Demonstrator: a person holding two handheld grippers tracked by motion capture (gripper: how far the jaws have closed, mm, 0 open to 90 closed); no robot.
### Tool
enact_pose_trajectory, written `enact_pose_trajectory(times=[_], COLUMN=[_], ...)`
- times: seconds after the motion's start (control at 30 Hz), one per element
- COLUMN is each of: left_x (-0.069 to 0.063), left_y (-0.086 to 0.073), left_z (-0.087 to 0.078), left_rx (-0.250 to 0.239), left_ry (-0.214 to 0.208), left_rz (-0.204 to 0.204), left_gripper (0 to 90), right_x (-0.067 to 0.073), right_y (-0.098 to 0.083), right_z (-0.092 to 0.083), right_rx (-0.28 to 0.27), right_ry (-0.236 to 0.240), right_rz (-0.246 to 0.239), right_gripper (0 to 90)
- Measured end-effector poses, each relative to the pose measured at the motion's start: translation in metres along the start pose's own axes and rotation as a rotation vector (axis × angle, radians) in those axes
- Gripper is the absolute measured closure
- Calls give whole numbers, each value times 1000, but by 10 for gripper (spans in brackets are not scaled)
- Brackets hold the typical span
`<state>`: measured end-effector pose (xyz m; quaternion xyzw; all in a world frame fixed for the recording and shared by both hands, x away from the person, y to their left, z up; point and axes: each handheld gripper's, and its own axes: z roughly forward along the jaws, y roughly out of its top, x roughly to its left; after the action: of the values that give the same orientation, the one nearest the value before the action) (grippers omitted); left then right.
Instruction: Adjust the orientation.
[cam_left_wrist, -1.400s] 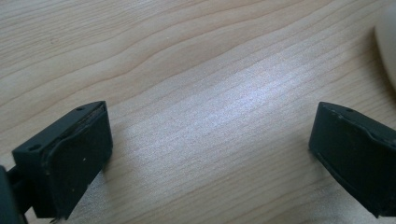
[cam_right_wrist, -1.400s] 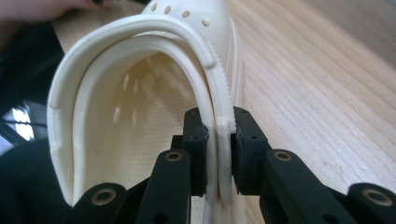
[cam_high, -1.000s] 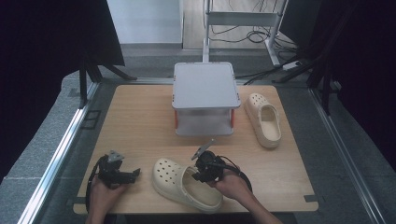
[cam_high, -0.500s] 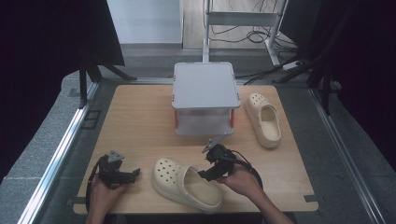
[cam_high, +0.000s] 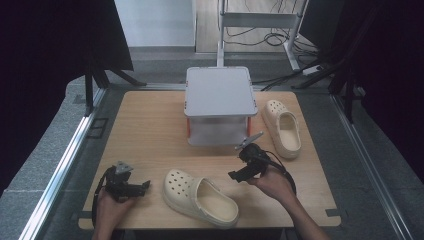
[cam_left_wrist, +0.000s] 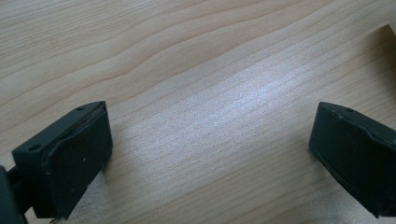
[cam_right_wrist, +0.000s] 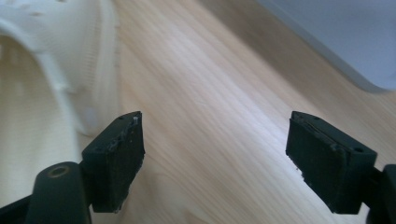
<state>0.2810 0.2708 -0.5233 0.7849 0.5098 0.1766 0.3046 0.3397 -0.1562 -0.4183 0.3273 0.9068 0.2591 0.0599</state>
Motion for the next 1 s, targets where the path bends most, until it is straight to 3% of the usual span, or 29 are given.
enact_pose_trajectory(times=[0.13, 0.17, 0.2, 0.23, 0.33, 0.37, 0.43, 0.47, 0.5, 0.53, 0.63, 0.7, 0.87, 1.0], left_x=[0, 0, 0, 0, 0, 0, 0, 0, 0, 0, 0, 0, 0, 0], left_y=[0, 0, 0, 0, 0, 0, 0, 0, 0, 0, 0, 0, 0, 0], left_z=[0, 0, 0, 0, 0, 0, 0, 0, 0, 0, 0, 0, 0, 0], left_rx=[2, 2, 2, 2, 2, 2, 2, 2, 2, 2, 2, 2, 2, 2], left_ry=[1, 1, 1, 1, 1, 1, 1, 1, 1, 1, 1, 1, 0, 1], left_rz=[5, 5, 5, 5, 2, 2, 2, 2, 2, 2, 2, 2, 1, 2], left_gripper=[0, 0, 0, 0, 0, 0, 0, 0, 0, 0, 0, 0, 0, 0], right_x=[-23, -23, -33, -33, -50, -63, -69, -84, -88, -88, -112, -118, -151, -165], right_y=[-3, -3, -4, -4, -5, -6, -7, -8, -9, -9, -11, -12, -12, -12], right_z=[-9, -9, -13, -13, -20, -25, -28, -34, -36, -36, -40, -40, -38, -35], right_rx=[18, 18, 21, 21, 22, 18, 13, 6, 8, 8, 22, 24, 14, -2], right_ry=[-46, -46, -63, -63, -82, -104, -112, -115, -120, -120, -148, -166, -217, -232], right_rz=[32, 32, 53, 53, 100, 128, 146, 180, 187, 187, 230, 243, 351, 390], right_gripper=[159, 159, 156, 156, 156, 153, 151, 147, 143, 143, 140, 141, 196, 243])
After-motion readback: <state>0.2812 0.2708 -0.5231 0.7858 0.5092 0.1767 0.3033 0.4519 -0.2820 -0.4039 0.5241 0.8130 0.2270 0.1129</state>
